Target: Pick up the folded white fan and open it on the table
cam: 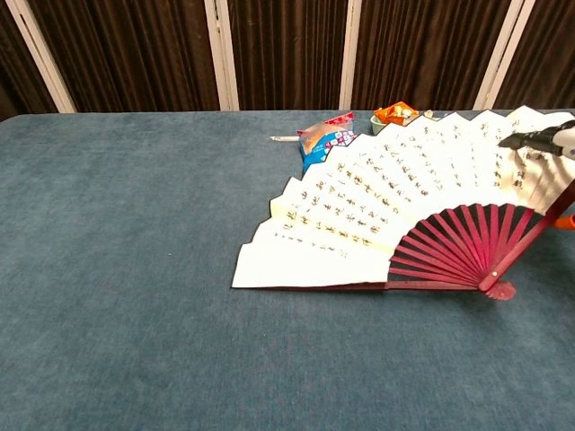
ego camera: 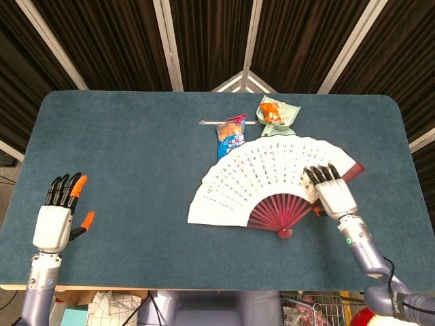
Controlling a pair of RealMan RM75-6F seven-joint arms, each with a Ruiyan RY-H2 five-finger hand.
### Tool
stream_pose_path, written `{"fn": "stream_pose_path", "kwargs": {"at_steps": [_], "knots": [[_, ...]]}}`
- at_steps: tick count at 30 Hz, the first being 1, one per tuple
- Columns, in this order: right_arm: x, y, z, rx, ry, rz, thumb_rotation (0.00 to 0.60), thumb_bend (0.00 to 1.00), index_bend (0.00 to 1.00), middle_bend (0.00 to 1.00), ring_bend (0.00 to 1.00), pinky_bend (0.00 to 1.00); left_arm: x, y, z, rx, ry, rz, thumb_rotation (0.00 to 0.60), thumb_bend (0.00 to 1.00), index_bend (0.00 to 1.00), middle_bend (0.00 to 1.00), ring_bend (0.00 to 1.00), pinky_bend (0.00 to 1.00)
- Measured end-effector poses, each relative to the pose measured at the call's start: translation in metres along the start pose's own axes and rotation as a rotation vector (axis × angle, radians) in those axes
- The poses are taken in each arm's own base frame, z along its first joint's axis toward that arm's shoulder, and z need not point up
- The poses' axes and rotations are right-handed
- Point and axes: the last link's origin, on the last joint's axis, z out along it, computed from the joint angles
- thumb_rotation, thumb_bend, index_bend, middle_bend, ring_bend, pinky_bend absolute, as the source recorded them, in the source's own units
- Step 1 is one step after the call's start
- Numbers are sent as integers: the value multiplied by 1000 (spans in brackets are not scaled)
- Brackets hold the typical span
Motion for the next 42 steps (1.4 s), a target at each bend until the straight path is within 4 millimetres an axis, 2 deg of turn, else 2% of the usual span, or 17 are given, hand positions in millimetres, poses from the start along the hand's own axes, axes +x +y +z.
{"fn": "stream_pose_path", "kwargs": {"at_steps": [13,20,23,28,32,37,42], "knots": [[26,-48,3,-23,-171,-203,600,265,0,105,122,49,-7,-3,3,16,-15,-2,600,455,69,40,0,36],[54,-70,5,-125,-243,-346,600,265,0,87,92,49,-8,-5,3,19,-25,-9,600,455,69,40,0,36],[68,-80,0,-142,-232,-341,600,265,0,75,77,49,-7,-6,3,22,-24,-14,600,455,69,40,0,36],[81,-75,-8,-141,-196,-264,600,265,0,73,79,49,-6,-6,2,22,-21,-17,600,455,69,40,0,36],[90,-66,-18,-121,-163,-164,600,265,0,73,117,66,-4,-7,2,26,-23,-14,600,455,93,40,0,36],[95,-62,-33,-68,-88,-36,600,265,39,73,140,87,1,-11,0,50,-36,13,600,455,94,40,0,36],[93,-56,-56,-5,61,59,600,265,41,73,140,87,10,-14,-6,98,-82,45,600,455,96,39,0,36]]}}
